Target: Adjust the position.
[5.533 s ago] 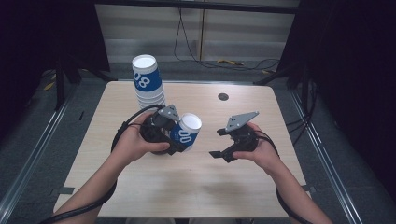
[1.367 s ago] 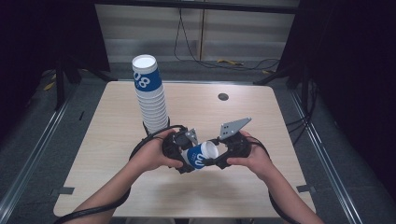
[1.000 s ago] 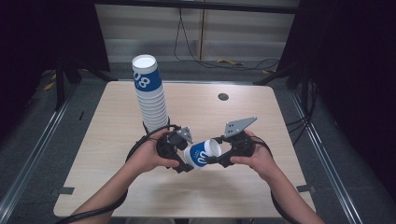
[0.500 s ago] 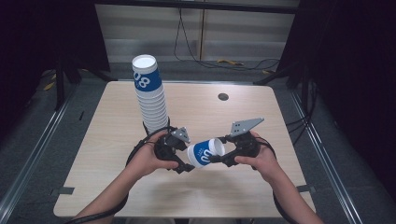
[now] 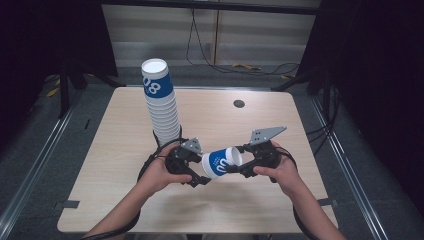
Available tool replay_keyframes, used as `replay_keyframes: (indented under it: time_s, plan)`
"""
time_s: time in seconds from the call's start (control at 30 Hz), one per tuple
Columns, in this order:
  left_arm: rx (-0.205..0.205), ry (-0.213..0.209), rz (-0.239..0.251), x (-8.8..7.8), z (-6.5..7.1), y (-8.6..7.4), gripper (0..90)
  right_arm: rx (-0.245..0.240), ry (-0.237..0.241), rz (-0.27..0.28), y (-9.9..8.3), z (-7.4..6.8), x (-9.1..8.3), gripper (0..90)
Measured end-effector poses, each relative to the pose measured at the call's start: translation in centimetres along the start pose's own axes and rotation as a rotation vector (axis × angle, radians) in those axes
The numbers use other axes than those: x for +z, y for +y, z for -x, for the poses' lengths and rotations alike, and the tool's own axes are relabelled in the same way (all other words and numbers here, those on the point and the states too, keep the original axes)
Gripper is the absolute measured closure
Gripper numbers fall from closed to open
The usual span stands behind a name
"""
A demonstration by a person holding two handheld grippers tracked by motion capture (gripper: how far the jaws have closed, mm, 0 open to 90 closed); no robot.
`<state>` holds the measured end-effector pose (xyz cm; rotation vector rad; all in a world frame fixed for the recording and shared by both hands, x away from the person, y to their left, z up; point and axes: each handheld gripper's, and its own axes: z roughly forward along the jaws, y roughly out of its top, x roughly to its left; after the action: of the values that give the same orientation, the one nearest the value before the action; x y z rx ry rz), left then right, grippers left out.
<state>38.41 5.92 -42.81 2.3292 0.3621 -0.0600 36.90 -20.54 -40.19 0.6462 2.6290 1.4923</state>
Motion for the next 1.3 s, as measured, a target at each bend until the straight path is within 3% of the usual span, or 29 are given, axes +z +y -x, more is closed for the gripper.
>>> replay_keyframes:
  time_s: [0.33,0.43,0.53,0.6,0.73,1.3]
  plan:
    - [-0.031,-0.013,0.041,0.5,0.0,-0.4,17.3,0.014,0.005,0.019,-0.1,0.1,-0.2,27.7]
    - [-0.044,-0.019,0.086,0.7,0.1,-0.6,17.3,0.019,0.006,0.034,-0.2,0.1,-0.3,27.7]
    - [-0.047,-0.024,0.100,0.9,0.1,-0.7,17.3,0.028,0.010,0.044,-0.3,0.1,-0.4,27.7]
    - [-0.040,-0.022,0.088,0.9,0.2,-0.6,17.3,0.027,0.014,0.046,-0.4,0.1,-0.4,27.7]
    - [-0.037,-0.022,0.117,1.1,0.3,-0.5,17.3,0.033,0.017,0.061,-0.4,0.1,-0.4,27.7]
    - [-0.049,-0.017,0.156,1.3,0.2,-0.3,17.1,0.037,0.040,0.068,-0.4,-0.1,-0.1,27.7]
